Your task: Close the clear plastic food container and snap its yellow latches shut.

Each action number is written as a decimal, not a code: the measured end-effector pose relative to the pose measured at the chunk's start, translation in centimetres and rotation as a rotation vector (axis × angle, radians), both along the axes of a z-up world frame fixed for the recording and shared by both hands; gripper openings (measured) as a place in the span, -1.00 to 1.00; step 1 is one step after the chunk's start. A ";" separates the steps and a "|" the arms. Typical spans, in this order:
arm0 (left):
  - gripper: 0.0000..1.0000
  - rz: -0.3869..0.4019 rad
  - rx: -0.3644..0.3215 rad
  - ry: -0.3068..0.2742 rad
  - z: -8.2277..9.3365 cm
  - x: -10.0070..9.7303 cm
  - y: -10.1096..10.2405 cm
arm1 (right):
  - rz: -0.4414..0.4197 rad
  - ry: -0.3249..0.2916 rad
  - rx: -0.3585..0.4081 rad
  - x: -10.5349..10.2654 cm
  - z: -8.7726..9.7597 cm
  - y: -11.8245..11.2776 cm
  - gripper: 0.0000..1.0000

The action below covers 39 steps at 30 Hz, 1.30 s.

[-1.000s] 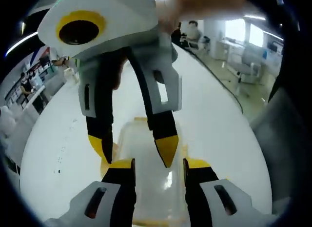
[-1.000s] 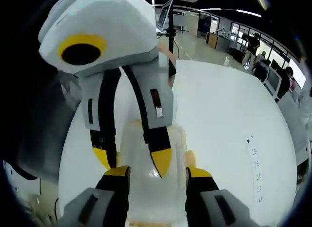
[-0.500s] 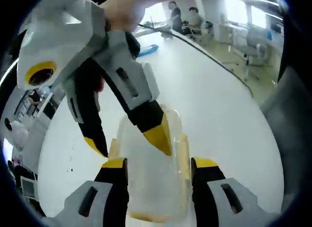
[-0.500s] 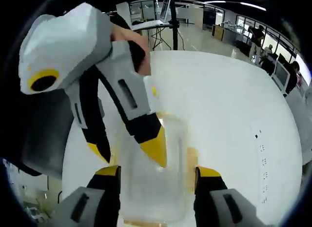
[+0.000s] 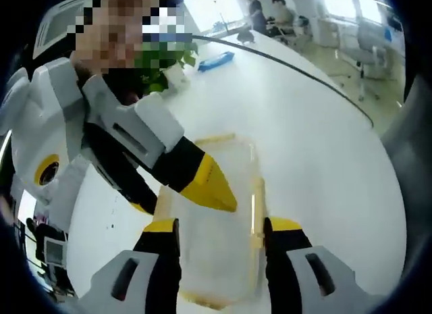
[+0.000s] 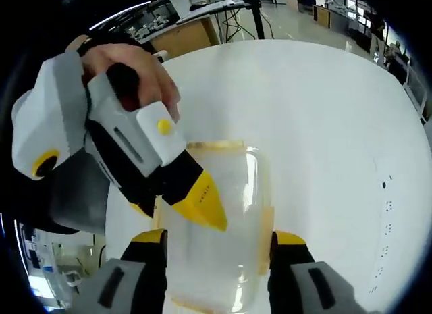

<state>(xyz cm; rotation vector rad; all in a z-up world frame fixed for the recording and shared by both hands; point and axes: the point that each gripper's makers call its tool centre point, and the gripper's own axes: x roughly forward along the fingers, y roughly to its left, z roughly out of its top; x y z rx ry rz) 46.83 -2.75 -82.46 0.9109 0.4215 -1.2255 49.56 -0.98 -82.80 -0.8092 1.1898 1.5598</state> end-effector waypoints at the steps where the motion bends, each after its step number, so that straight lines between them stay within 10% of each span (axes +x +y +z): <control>1: -0.12 0.023 0.005 -0.007 -0.1 0.3 0.1 | 0.008 -0.002 -0.007 -0.1 0.0 -0.1 0.18; 18: -0.02 -0.037 0.021 -0.015 0.0 0.1 -0.1 | 0.031 0.044 -0.055 -0.6 -0.8 0.4 0.32; 27: -0.13 0.003 0.068 0.052 1.5 -1.0 1.5 | 0.098 -0.091 -0.041 0.9 1.1 0.7 0.40; 30: 0.09 0.010 0.061 0.074 2.1 -1.3 1.6 | 0.094 -0.084 -0.042 0.6 1.3 0.4 0.38; 39: -0.09 -0.022 0.080 0.102 2.2 -1.5 1.4 | 0.098 -0.110 -0.016 0.3 2.3 0.1 0.28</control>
